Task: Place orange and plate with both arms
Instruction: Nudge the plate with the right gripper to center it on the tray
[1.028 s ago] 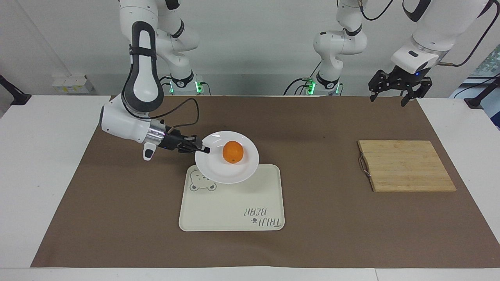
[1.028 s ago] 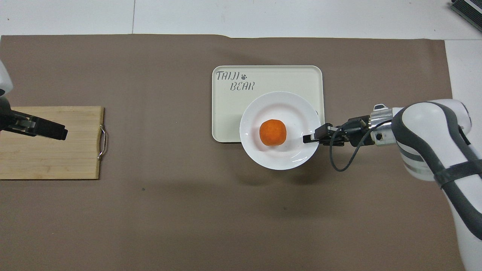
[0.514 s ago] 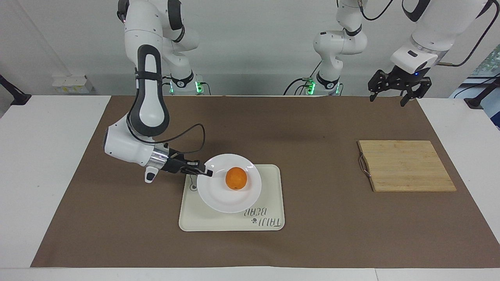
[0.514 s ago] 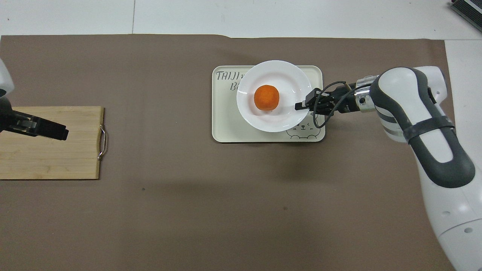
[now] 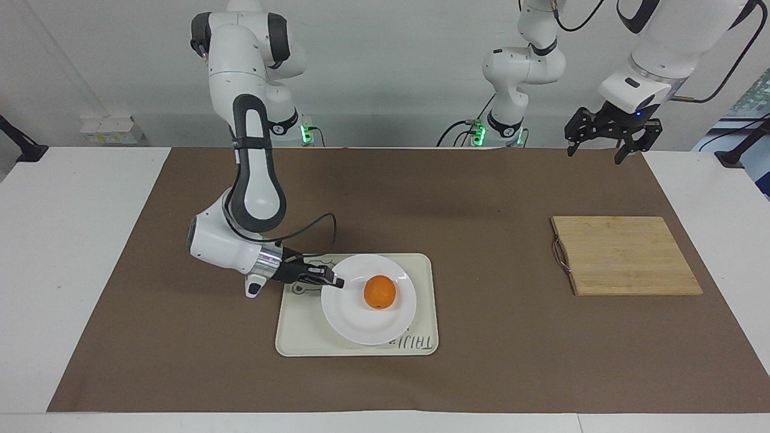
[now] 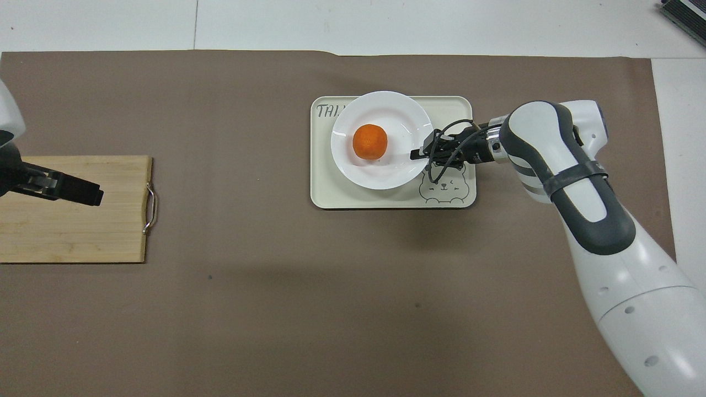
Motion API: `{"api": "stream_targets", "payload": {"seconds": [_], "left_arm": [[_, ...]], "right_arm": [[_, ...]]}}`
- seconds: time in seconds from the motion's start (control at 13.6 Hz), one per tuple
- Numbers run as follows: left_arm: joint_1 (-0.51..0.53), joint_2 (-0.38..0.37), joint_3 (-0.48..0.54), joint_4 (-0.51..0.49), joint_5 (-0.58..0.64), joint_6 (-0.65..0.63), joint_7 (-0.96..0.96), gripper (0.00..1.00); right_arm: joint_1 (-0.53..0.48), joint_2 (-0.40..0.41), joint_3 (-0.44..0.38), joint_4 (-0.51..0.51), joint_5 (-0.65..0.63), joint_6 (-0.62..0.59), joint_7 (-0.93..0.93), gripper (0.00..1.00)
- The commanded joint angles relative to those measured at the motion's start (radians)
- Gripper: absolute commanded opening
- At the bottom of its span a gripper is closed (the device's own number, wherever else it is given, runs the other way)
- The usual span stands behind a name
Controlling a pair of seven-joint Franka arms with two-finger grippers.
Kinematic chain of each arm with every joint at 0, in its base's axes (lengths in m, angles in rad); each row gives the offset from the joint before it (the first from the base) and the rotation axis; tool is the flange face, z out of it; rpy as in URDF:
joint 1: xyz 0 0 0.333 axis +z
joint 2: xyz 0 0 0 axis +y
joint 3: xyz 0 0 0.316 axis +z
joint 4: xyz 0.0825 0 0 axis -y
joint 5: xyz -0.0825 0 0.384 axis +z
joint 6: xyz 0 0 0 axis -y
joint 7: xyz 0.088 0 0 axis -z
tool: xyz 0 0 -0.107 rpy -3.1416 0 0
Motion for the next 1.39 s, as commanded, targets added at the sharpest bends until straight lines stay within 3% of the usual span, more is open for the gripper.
{"api": "stream_targets", "payload": {"seconds": [0.0, 0.66, 0.73, 0.81, 0.88, 0.95, 1.1, 1.32], "left_arm": [[-0.006, -0.024, 0.003, -0.029, 0.003, 0.021, 0.007, 1.00], [-0.006, -0.024, 0.003, -0.029, 0.001, 0.022, 0.010, 1.00], [-0.006, -0.024, 0.003, -0.029, 0.001, 0.022, 0.010, 1.00], [-0.006, -0.024, 0.003, -0.029, 0.003, 0.022, 0.010, 1.00], [-0.006, -0.024, 0.003, -0.029, 0.003, 0.022, 0.010, 1.00], [-0.006, -0.024, 0.003, -0.029, 0.003, 0.022, 0.010, 1.00], [-0.006, -0.024, 0.003, -0.029, 0.003, 0.022, 0.010, 1.00], [-0.006, -0.024, 0.003, -0.030, 0.003, 0.021, 0.012, 1.00]], "right_arm": [[-0.012, 0.005, 0.007, 0.004, -0.014, -0.010, -0.012, 0.00], [-0.006, -0.010, 0.005, -0.051, -0.046, 0.029, -0.031, 0.00], [-0.004, -0.012, 0.004, -0.052, -0.046, 0.036, -0.031, 0.11], [-0.003, -0.011, 0.004, -0.051, -0.046, 0.038, -0.029, 0.30], [-0.009, -0.011, 0.004, -0.051, -0.046, 0.035, -0.031, 0.62], [-0.021, -0.011, 0.005, -0.046, -0.046, 0.026, -0.031, 0.88], [-0.027, -0.015, -0.003, -0.037, -0.049, 0.020, -0.029, 1.00], [-0.032, -0.055, -0.010, -0.036, -0.107, 0.024, -0.025, 1.00]]}}
